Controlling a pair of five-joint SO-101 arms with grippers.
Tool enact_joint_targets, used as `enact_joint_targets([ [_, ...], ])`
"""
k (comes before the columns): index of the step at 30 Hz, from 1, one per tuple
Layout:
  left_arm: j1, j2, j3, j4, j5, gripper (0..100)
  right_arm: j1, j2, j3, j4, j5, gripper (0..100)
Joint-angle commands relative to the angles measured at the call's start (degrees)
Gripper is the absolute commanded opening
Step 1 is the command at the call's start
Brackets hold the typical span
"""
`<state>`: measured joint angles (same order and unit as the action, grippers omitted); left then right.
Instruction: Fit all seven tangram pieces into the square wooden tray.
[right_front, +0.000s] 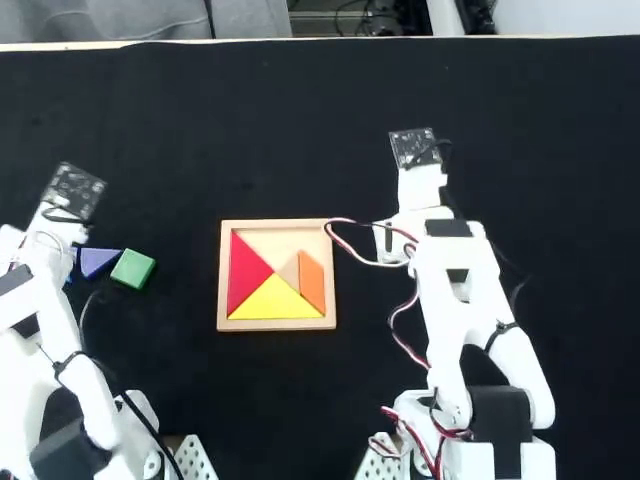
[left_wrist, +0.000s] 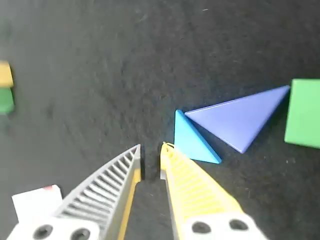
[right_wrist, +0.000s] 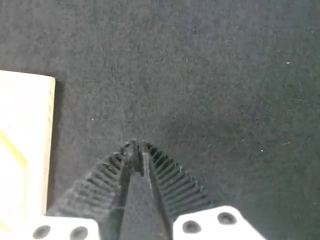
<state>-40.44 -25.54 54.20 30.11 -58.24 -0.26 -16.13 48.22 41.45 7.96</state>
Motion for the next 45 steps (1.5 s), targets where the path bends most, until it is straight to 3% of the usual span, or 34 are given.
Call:
enact_joint_targets([
  [1, -3.38, 1.93, -4.18, 5.54, 17.14, 9, -1.23, -2.95, -0.22, -1.49, -0.44, 1.1],
  [4, -4.26, 5.71, -9.1, 13.27, 29.45, 18, -1.23, -2.95, -0.22, -1.58, -0.44, 1.1],
  [6, -4.18, 8.88, -12.79, 17.05, 31.3, 23, -1.23, -2.95, -0.13, -1.58, -0.44, 1.1],
  [17, -5.85, 28.75, -26.95, 18.46, 47.38, 24, -1.23, -2.95, 0.66, -1.67, 0.0, 1.1],
  [28, -5.67, 39.47, -37.85, 18.46, 48.62, 24, -1.23, -2.95, 0.75, -1.67, 0.0, 1.1],
  [40, -3.3, 39.56, -33.45, 19.43, 48.7, 23, -1.23, -2.95, 0.75, -1.76, 0.0, 1.1],
  [45, -1.89, 39.65, -34.15, 19.34, 53.98, 23, -1.23, -2.95, 0.75, -1.76, 0.0, 1.1],
])
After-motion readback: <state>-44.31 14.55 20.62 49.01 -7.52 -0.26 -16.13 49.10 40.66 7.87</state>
